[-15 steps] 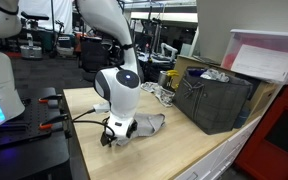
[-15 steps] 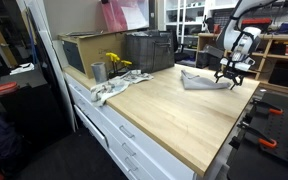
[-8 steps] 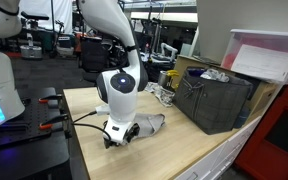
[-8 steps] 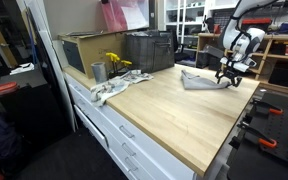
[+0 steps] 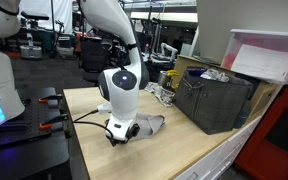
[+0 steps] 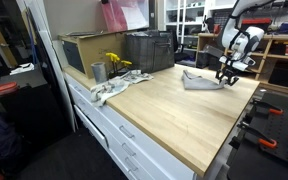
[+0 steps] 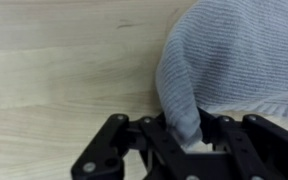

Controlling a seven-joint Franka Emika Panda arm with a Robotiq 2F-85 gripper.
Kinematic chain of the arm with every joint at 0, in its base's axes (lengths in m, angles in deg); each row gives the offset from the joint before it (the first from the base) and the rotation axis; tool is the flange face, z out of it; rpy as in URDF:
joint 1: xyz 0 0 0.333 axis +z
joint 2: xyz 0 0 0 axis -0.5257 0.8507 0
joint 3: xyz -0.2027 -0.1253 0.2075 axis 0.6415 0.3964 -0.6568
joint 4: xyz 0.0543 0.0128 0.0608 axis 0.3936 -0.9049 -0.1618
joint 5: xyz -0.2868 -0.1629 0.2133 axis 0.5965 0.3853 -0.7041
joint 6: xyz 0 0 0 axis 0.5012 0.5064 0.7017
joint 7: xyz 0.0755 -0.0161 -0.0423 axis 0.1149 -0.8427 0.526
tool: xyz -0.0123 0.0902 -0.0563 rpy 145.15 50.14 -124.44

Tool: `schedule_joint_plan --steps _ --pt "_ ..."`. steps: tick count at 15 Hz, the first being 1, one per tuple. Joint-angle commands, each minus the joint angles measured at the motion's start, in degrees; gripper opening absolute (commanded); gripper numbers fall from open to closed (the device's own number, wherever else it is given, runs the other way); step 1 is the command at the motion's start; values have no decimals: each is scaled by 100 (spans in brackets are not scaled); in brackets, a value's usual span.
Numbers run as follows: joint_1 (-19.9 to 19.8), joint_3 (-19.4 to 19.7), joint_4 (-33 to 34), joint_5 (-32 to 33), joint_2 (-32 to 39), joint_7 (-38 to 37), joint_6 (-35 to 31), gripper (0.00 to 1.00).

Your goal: Fold the grey towel three times

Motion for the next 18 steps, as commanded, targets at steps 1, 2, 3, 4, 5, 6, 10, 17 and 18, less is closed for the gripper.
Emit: schedule_joint_plan --steps 1,2,3,4,5,6,10,17,18 --pt "419 305 -375 360 -347 -151 97 3" --pt "543 377 -449 556 -436 -204 95 2" --pt "693 466 -505 792 -498 -317 40 2" --pt "800 550 -494 1031 -508 -483 28 2" --pt "828 587 -365 1271 -460 -597 179 2" --pt "877 626 -200 1525 -346 -775 280 2" --pt "946 639 397 2357 -164 -1445 560 2" --pt "843 508 1496 3253 71 -2114 1347 2" --pt "825 475 1662 3309 127 -2167 1435 2"
